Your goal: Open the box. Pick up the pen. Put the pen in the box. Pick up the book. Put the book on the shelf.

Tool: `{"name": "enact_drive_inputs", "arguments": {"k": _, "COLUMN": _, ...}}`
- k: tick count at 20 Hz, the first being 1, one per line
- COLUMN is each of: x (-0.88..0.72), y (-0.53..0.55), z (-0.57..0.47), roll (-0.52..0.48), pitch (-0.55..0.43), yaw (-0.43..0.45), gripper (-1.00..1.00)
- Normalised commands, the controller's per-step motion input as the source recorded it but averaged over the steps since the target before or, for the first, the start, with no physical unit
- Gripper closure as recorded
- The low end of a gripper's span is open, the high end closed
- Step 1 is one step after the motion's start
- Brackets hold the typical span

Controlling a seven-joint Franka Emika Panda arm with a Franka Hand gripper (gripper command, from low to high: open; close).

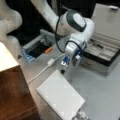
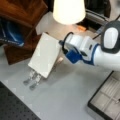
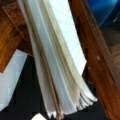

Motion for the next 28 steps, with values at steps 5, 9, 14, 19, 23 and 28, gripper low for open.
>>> {"name": "enact_drive_inputs", "arguments": {"k": 5, "x": 0.38, "y": 0.03, "z": -0.15, "roll": -0.31, "pitch": 0.103, "yaw": 0.061, "gripper": -1.0}}
{"name": "enact_drive_inputs", "arguments": {"k": 9, "x": 0.35, "y": 0.04, "z": -0.12, "roll": -0.205, "pitch": 0.228, "yaw": 0.055, "gripper": -1.0}}
{"name": "enact_drive_inputs", "arguments": {"k": 14, "x": 0.33, "y": 0.0, "z": -0.07, "roll": -0.179, "pitch": 0.194, "yaw": 0.079, "gripper": -1.0}}
{"name": "enact_drive_inputs", "arguments": {"k": 19, "x": 0.21, "y": -0.04, "z": -0.08, "roll": -0.155, "pitch": 0.074, "yaw": 0.076, "gripper": -1.0}}
{"name": "enact_drive_inputs", "arguments": {"k": 23, "x": 0.14, "y": -0.06, "z": -0.06, "roll": -0.128, "pitch": 0.104, "yaw": 0.109, "gripper": -1.0}}
{"name": "enact_drive_inputs", "arguments": {"k": 28, "x": 0.11, "y": -0.04, "z": -0.05, "roll": -0.078, "pitch": 0.082, "yaw": 0.105, "gripper": -1.0}}
